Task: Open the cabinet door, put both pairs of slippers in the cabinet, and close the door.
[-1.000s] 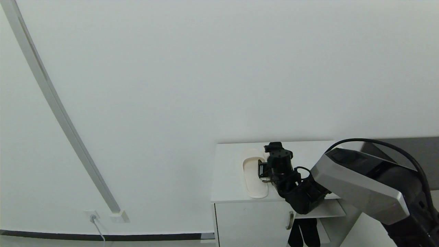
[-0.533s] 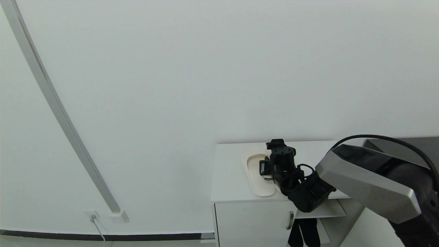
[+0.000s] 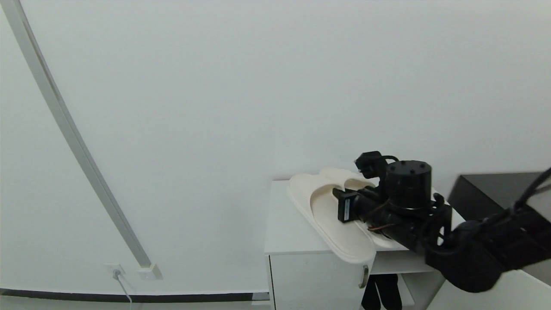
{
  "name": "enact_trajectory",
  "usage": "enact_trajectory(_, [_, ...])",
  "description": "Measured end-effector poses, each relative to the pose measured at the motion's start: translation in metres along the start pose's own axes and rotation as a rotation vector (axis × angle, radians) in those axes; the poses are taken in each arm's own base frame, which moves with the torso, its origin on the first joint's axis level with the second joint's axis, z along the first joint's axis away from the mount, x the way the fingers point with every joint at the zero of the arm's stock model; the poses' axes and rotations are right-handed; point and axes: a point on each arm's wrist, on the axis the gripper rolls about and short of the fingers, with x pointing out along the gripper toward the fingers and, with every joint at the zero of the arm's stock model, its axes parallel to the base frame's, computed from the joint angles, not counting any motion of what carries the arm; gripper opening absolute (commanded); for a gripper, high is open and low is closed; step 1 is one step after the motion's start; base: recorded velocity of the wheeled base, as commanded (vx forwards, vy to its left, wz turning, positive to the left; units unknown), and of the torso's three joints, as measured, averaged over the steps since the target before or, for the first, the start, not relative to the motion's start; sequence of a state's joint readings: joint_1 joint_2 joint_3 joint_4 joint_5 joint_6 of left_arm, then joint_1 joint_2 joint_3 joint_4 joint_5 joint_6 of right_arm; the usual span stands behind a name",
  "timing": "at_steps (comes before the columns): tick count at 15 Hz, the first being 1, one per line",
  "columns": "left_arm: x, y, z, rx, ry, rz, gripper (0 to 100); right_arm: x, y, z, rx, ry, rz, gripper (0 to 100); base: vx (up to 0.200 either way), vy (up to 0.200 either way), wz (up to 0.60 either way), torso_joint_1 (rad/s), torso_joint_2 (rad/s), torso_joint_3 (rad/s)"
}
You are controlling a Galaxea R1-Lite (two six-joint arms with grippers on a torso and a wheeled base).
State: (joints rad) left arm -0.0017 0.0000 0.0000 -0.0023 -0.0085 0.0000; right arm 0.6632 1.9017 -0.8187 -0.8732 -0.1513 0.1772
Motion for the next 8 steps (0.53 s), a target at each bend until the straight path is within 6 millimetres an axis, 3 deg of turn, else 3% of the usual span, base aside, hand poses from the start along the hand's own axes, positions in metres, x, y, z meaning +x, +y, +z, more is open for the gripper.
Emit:
enact_trajectory(4, [0.0, 0.0, 0.0, 0.003, 0.0, -0.001, 0, -0.072, 0.015, 0.014, -0.019, 0.047, 0.2, 0, 0.0, 0.0, 0.0, 0.0, 0.0, 0.0])
enact_trajectory(8, [0.0, 0.0, 0.0, 0.0, 0.0, 0.001, 0, -0.095, 0.02, 0.025, -0.02, 0.004, 0.247, 0, 0.0, 0.0, 0.0, 0.0, 0.0, 0.0])
